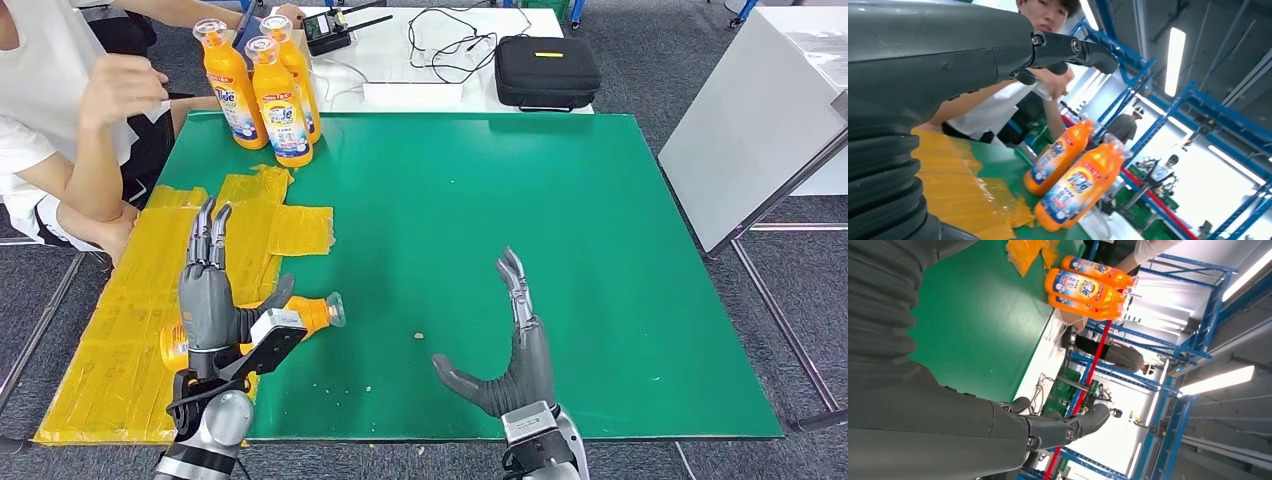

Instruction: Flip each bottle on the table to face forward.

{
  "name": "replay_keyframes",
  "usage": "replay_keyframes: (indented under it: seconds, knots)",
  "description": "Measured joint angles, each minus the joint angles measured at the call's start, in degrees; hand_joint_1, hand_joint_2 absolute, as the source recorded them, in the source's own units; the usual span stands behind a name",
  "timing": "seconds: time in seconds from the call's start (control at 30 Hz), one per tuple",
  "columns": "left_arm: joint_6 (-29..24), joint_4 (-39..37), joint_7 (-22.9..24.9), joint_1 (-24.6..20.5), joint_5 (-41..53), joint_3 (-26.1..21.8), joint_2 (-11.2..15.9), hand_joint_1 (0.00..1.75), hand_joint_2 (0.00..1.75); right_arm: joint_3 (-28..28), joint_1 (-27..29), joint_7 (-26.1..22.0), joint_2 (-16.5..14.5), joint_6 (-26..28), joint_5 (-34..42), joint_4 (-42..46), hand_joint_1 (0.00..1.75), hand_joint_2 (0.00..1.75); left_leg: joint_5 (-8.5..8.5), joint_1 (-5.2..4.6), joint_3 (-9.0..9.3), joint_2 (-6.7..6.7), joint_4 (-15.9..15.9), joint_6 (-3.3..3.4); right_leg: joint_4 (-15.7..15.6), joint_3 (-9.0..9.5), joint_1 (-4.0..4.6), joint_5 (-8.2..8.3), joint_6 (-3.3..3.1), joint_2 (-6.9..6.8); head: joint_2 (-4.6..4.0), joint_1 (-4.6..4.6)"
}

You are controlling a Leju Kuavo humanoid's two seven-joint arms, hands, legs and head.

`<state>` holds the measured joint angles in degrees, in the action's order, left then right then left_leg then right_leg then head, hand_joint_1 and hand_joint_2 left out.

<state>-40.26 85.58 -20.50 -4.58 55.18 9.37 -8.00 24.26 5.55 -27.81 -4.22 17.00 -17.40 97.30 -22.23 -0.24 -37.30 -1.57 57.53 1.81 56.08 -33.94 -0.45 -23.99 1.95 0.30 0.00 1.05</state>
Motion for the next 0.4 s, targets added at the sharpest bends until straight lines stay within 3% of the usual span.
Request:
replay_keyframes:
  seconds: [0.4]
  knots:
    - [0.40,4.97,0.01,2.28,-2.76,1.34,0.14,0.00,1.75,-0.11,0.80,-0.03,0.35,0.16,-0.27,0.43,0.00,1.75,0.04,0.00,0.02,0.01,0.00,0.00,0.01,0.03,0.00,0.02,0.00,0.00,0.00,-0.01]
